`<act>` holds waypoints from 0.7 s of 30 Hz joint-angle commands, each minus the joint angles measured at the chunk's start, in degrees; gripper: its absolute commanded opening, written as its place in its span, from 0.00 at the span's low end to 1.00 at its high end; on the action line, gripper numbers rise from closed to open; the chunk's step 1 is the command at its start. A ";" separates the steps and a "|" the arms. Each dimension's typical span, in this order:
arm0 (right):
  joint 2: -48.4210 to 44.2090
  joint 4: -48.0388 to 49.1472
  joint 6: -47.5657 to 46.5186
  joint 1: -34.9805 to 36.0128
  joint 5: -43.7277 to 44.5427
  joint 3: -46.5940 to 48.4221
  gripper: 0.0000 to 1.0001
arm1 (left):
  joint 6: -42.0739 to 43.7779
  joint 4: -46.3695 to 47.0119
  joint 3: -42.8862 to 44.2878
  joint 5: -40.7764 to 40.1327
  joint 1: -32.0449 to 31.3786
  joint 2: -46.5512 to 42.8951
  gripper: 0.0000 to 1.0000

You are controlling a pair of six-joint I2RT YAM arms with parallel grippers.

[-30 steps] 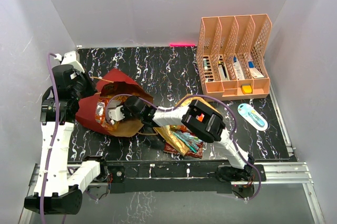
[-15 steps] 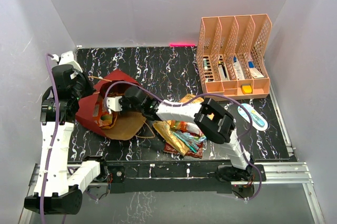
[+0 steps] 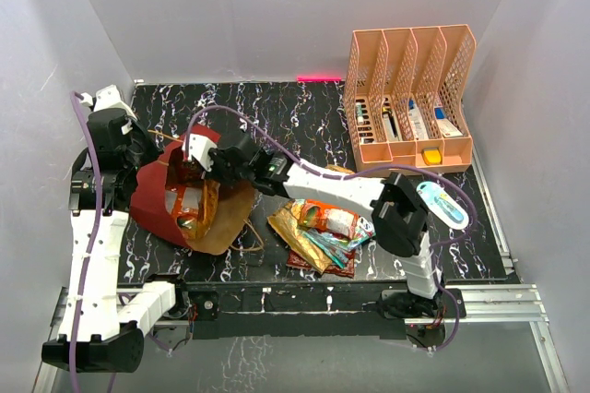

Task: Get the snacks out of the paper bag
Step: Take out the snack from the paper bag.

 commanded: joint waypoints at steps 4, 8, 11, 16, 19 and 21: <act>-15.22 2.86 4.71 -0.15 -3.90 -5.78 0.08 | -0.45 0.09 1.76 -1.88 -0.07 -0.22 0.00; -21.08 0.42 3.12 -0.15 -9.02 -7.56 0.08 | -0.25 0.51 0.89 -2.46 -0.04 -0.52 0.00; -26.53 -0.37 2.65 -0.15 -10.49 -10.48 0.08 | -0.21 0.54 0.41 -2.59 -0.09 -0.43 0.00; -35.93 -4.50 2.35 -0.15 -9.20 -14.97 0.08 | -0.25 1.03 -0.18 -2.07 -0.07 -0.35 0.00; -42.76 -6.57 2.51 -0.16 -5.84 -18.88 0.08 | -0.12 1.34 -0.29 -1.99 -0.12 -0.27 0.00; -47.03 -7.19 3.01 -0.16 -1.68 -22.27 0.08 | -0.09 1.53 -0.37 -2.04 -0.04 -0.21 0.00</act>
